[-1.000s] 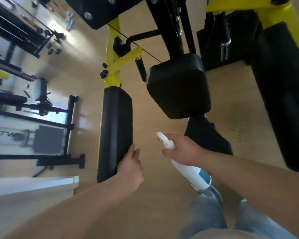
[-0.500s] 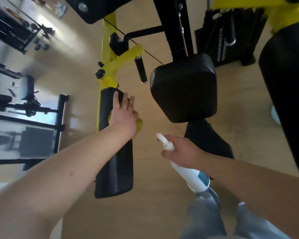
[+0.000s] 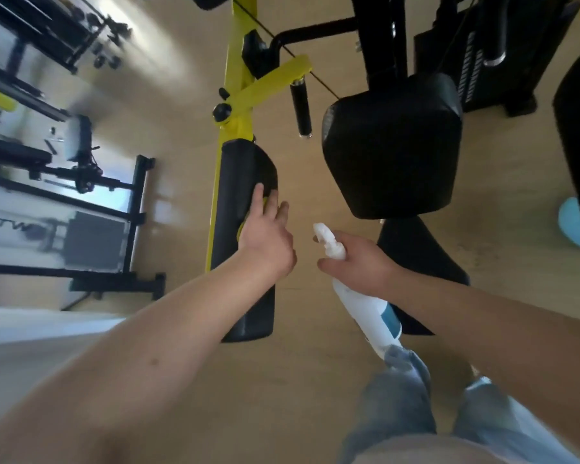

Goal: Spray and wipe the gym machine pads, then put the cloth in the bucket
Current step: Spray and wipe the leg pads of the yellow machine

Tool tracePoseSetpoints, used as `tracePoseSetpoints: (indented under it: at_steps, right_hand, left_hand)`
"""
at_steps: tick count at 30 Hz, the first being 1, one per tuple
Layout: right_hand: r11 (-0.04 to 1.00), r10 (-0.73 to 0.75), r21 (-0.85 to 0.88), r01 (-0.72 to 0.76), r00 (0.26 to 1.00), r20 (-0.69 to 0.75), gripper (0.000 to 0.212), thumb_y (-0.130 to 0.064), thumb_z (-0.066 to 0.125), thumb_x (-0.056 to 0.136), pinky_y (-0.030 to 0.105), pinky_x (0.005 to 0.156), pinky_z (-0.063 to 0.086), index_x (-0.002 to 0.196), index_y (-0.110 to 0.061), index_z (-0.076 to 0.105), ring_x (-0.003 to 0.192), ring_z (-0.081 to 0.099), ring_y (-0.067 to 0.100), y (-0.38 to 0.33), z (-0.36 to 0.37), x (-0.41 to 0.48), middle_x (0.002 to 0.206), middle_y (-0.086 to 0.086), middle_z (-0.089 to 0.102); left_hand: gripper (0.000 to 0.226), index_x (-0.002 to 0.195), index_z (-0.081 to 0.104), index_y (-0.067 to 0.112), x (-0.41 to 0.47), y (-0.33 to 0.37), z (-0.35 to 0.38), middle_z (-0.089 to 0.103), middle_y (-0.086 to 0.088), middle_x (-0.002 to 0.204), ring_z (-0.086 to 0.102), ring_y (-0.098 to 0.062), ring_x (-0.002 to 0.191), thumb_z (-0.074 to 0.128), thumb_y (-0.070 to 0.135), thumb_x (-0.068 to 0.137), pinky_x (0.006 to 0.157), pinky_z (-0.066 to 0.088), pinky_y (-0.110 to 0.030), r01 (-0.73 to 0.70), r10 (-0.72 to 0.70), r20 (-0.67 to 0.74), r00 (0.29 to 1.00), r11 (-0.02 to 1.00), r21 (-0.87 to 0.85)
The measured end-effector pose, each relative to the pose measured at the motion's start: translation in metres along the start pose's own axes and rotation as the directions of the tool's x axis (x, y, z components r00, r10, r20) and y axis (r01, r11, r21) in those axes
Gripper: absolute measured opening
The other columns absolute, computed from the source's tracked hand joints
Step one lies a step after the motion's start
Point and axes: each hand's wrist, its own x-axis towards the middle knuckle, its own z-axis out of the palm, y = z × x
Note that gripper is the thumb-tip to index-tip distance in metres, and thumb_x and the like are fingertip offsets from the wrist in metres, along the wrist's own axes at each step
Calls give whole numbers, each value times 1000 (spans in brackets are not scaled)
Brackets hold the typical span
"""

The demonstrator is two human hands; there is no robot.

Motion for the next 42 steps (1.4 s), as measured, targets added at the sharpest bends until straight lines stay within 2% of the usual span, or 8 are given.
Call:
tracePoseSetpoints:
  at_steps: [13,22,27,29,31,34,38,42]
  right_hand:
    - [991,-41,-124,57,990,133,27,-30,66,95,32,77,56,122,-26,62,88,66,15,-10,9,-28,96,-4,67]
    - [998,15,-64,-11,998,67,32,-30,66,95,41,83,58,126,-27,62,90,67,20,-6,-4,-4,97,-1,68]
    - [997,62,-48,-63,998,-33,27,-32,66,96,35,85,57,122,-35,60,92,67,17,-5,-10,15,97,-6,67]
    - [996,71,-41,-73,996,-56,27,-32,66,96,32,84,56,121,-40,58,91,67,16,-6,-12,20,96,-8,66]
    - [996,77,-29,-79,994,-71,26,-32,66,96,34,83,57,119,-41,57,89,67,14,-7,-15,23,94,-9,66]
    - [996,84,-21,-86,992,-91,20,-30,66,95,36,82,59,113,-36,61,87,68,17,-10,-18,23,89,-7,66]
    - [993,109,-40,-115,987,-120,26,-31,67,95,38,83,60,121,-29,62,90,69,19,-13,-26,19,95,-1,68]
    - [992,84,-88,-94,991,-104,30,-33,66,95,39,84,60,125,-35,60,90,68,15,-17,-27,12,96,-6,68]
  left_hand:
    - [47,138,63,21,-112,59,41,13,-20,169,-7,-45,155,47,44,100,106,-31,-67,-181,183,91,979,983,-29]
    - [92,145,53,36,-14,-4,-1,1,-21,170,-24,-50,150,46,93,73,103,-27,-78,-103,101,33,994,992,71]
    - [87,152,45,34,57,-54,-31,12,-17,169,-8,-48,154,57,79,78,112,-8,-78,54,-54,2,999,998,37]
    - [76,148,49,30,78,-63,-41,36,-16,158,19,-43,151,58,70,84,116,9,-72,92,-93,16,996,996,11]
    - [54,131,62,28,95,-72,-48,60,-8,119,53,-31,119,59,60,88,100,37,-50,114,-116,-20,993,991,-71]
    - [34,109,68,24,113,-89,-54,55,-1,83,55,-23,81,60,52,92,68,38,-35,122,-151,-115,982,967,-225]
    - [31,110,67,22,119,-91,-51,53,-2,83,55,-24,84,51,46,99,69,41,-34,141,-170,-134,976,969,-202]
    - [40,133,62,27,109,-69,-37,57,-11,120,53,-34,117,51,44,99,93,41,-47,120,-117,-98,988,993,20]
